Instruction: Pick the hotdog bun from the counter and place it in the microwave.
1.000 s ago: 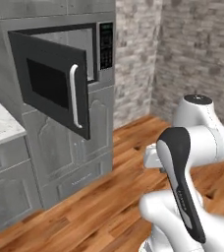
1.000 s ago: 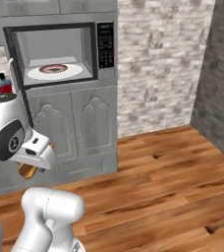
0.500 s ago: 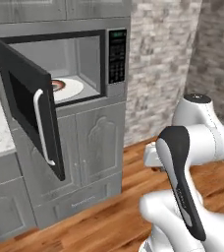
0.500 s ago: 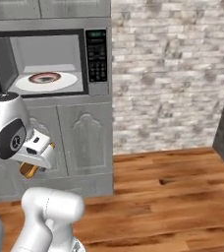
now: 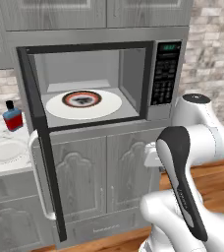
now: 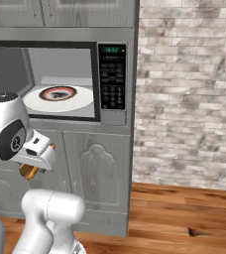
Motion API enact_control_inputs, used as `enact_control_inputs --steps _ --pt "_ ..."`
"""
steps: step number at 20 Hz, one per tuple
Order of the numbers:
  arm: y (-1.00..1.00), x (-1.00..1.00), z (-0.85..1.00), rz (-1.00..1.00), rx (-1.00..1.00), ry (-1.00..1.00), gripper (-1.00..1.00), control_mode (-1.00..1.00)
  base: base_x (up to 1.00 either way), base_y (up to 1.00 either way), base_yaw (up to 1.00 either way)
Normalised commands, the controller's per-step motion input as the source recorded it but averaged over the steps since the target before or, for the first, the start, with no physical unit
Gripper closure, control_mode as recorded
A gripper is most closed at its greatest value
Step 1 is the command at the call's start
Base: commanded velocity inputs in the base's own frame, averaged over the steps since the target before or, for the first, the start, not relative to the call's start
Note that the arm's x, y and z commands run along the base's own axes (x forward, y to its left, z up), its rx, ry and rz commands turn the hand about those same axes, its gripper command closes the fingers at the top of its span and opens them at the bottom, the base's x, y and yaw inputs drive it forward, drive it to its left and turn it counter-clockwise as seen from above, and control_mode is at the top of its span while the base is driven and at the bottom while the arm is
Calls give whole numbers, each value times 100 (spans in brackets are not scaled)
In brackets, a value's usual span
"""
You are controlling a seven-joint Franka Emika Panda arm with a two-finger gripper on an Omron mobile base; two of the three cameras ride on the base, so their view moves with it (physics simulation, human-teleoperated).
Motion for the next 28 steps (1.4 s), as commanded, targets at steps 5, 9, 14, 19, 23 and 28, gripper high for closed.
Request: enact_control_inputs --steps 5,9,14,19,23,28 --pt "0 0 0 0 0 0 100 100 67 -3 38" --pt "0 0 0 0 0 0 100 100 33 -12 30" --pt "0 0 0 0 0 0 100 100 10 -2 4" --pt "3 98 12 0 9 -12 100 -100 0 0 0" --pt "20 100 27 0 8 -19 100 -100 0 0 0" --pt "51 100 49 0 2 -12 100 -100 0 0 0"
